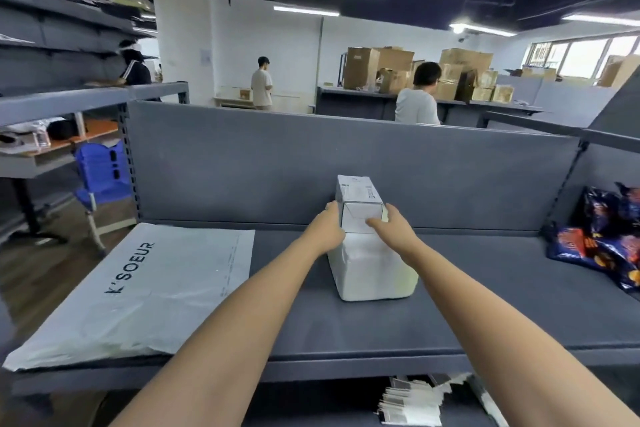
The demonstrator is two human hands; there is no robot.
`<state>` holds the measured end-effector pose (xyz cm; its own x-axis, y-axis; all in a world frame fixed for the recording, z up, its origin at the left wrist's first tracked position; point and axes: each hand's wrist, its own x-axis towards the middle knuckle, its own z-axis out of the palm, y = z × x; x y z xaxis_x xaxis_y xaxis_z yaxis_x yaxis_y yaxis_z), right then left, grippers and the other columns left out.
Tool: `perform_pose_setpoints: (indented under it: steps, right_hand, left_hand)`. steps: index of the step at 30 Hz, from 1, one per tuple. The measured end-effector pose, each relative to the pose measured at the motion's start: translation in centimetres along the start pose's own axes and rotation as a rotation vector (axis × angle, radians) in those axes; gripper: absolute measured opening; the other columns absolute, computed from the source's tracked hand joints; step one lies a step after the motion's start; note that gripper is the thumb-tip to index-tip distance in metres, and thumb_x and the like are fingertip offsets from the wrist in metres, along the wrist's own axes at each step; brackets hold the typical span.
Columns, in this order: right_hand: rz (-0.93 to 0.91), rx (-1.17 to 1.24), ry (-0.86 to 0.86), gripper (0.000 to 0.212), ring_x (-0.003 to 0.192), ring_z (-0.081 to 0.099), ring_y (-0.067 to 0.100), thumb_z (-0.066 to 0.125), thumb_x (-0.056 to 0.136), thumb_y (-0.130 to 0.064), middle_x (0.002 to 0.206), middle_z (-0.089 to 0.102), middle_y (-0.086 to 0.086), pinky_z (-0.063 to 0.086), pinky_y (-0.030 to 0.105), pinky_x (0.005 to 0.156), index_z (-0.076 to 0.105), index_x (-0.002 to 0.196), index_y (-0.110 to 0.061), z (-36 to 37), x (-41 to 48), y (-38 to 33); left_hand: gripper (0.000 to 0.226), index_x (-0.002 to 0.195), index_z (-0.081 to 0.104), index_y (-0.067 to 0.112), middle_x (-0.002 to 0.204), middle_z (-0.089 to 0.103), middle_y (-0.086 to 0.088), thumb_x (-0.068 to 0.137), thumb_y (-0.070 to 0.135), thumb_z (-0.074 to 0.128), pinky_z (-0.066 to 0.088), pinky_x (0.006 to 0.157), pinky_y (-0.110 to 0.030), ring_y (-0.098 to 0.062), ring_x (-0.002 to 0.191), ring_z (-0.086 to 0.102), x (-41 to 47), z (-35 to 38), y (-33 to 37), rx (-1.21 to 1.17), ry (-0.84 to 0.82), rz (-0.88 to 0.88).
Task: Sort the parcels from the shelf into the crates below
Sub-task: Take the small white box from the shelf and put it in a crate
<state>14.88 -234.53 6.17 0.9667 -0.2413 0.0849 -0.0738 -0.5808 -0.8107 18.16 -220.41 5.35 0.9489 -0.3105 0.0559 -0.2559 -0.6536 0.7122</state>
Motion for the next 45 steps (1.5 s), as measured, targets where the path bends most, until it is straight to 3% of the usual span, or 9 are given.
perform_pose_setpoints:
  steps: [7,11,15,19,24,30,33,41,45]
  right_hand:
    - [0.024,0.217,0.005,0.032,0.107,0.053,0.019,0.049,0.092,-0.019,0.125,0.055,-0.004,0.041,0.031,0.094,0.048,0.123,-0.015,0.8,2.3,0.4]
    - [0.106,0.235,0.035,0.047,0.111,0.052,0.026,0.043,0.095,-0.038,0.129,0.046,0.003,0.043,0.037,0.093,0.042,0.135,-0.014,0.4,2.3,0.2]
    - [0.143,0.256,0.053,0.041,0.103,0.057,0.026,0.045,0.095,-0.035,0.123,0.058,0.011,0.049,0.039,0.087,0.056,0.122,-0.006,0.8,1.8,0.6]
    - [0.146,0.254,0.032,0.026,0.092,0.051,0.023,0.047,0.095,-0.019,0.105,0.054,0.008,0.045,0.037,0.079,0.051,0.117,-0.006,0.8,-0.1,0.0]
    - [0.114,0.224,-0.016,0.033,0.092,0.052,0.020,0.045,0.092,-0.009,0.104,0.055,0.007,0.044,0.031,0.080,0.049,0.125,-0.006,1.0,-3.8,-0.9]
    - [0.058,0.219,-0.077,0.045,0.096,0.049,0.017,0.045,0.091,-0.008,0.114,0.052,0.004,0.041,0.022,0.069,0.045,0.135,-0.010,2.0,-9.2,-1.3]
    - [-0.006,0.160,-0.161,0.041,0.082,0.051,0.012,0.042,0.091,-0.005,0.107,0.054,0.006,0.037,0.020,0.060,0.047,0.131,-0.008,3.3,-13.3,-1.1]
    - [-0.136,0.029,-0.306,0.041,0.119,0.055,0.023,0.050,0.090,-0.010,0.129,0.058,0.006,0.043,0.033,0.098,0.049,0.131,-0.007,7.2,-25.2,1.3]
    - [-0.168,0.028,-0.399,0.041,0.118,0.054,0.020,0.051,0.091,-0.011,0.129,0.058,0.005,0.044,0.033,0.099,0.050,0.132,-0.009,9.3,-30.5,2.4]
  left_hand:
    - [0.049,0.131,0.045,0.013,0.131,0.052,-0.002,0.083,0.003,0.037,0.045,0.097,-0.036,-0.024,0.115,0.054,3.1,1.5,-0.7,-0.243,0.023,-0.034]
    - [0.025,0.103,0.053,-0.003,0.099,0.056,-0.016,0.093,0.014,0.037,0.039,0.069,-0.031,-0.032,0.097,0.050,3.3,0.9,-0.3,-0.421,0.113,-0.084]
    - [0.041,0.102,0.059,0.008,0.091,0.060,-0.012,0.098,0.038,0.032,0.054,0.082,-0.041,-0.028,0.084,0.058,2.1,0.7,-0.3,-0.499,0.040,-0.101]
    - [0.022,0.089,0.048,0.010,0.090,0.055,-0.007,0.099,0.029,0.041,0.057,0.082,-0.048,-0.025,0.076,0.058,0.2,0.5,-0.7,-0.506,0.075,-0.115]
    - [0.039,0.061,0.036,0.014,0.068,0.049,-0.007,0.097,0.023,0.044,0.056,0.054,-0.031,-0.020,0.062,0.052,-3.3,-0.4,-0.7,-0.429,0.155,-0.134]
    - [0.031,0.124,0.041,0.008,0.113,0.059,-0.008,0.098,0.025,0.044,0.057,0.061,-0.038,-0.028,0.099,0.063,-10.0,-0.8,-1.8,-0.543,0.151,-0.183]
    - [0.034,0.131,0.038,0.015,0.122,0.058,-0.006,0.098,0.021,0.043,0.057,0.058,-0.036,-0.029,0.101,0.063,-15.0,-0.4,-2.9,-0.525,0.182,-0.180]
    - [0.039,0.135,0.036,0.019,0.134,0.055,-0.007,0.097,0.012,0.043,0.060,0.071,-0.046,-0.029,0.112,0.062,-29.0,2.2,-6.2,-0.529,0.243,-0.272]
    - [0.062,0.149,0.007,0.032,0.138,0.052,-0.007,0.099,0.012,0.037,0.060,0.067,-0.037,-0.029,0.114,0.060,-36.1,3.3,-8.2,-0.383,0.273,-0.263]
